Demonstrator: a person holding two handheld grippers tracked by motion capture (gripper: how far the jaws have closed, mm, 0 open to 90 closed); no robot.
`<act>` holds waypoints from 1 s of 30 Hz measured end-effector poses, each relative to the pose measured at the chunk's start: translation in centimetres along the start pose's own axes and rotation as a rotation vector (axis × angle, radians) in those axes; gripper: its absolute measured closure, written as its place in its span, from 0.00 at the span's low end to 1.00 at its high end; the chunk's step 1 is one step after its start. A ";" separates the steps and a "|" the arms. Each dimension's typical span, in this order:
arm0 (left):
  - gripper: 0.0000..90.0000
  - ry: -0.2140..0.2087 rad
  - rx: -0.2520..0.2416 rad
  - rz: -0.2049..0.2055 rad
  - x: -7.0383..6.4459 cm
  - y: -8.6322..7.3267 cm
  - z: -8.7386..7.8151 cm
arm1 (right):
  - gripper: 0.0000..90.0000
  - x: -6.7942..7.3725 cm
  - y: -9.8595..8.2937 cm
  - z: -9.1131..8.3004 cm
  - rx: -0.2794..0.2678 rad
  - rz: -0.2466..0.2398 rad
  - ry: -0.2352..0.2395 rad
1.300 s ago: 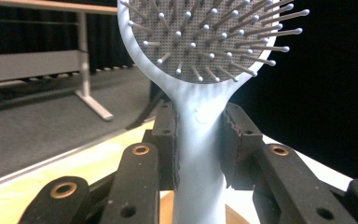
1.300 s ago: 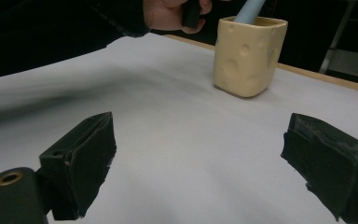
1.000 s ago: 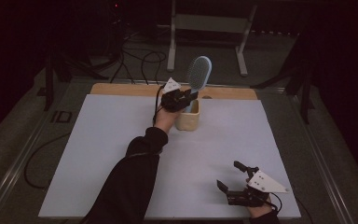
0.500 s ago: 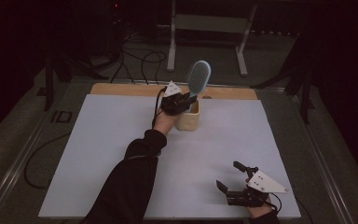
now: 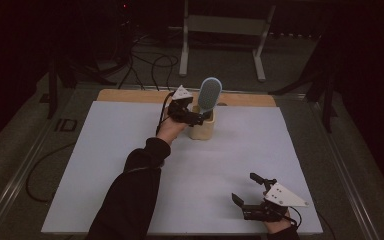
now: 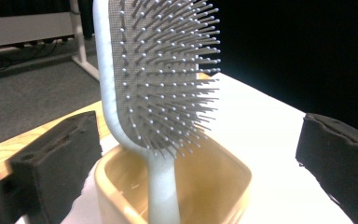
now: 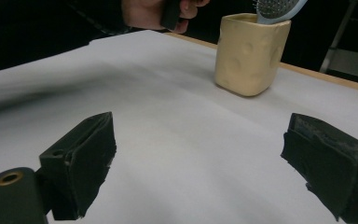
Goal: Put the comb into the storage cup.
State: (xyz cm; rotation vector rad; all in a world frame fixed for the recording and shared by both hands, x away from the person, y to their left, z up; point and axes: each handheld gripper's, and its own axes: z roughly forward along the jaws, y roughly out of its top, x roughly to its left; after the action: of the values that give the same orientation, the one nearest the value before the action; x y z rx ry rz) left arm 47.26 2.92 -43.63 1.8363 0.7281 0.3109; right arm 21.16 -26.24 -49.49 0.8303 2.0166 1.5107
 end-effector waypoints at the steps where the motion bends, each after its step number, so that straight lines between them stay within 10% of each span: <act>1: 0.00 -0.004 0.005 0.002 -0.1 0.0 -0.2 | 0.10 0.0 0.0 0.0 -0.001 0.000 0.001; 30: 0.00 -0.060 0.058 0.052 -0.2 0.9 -4.9 | 0.10 -0.1 -0.1 0.0 0.007 -0.001 -0.006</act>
State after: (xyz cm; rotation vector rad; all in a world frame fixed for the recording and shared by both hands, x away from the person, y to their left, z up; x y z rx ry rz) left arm 44.77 6.27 -40.93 1.9137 0.6549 0.2691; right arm 21.18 -26.34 -49.57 0.8362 2.0187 1.4996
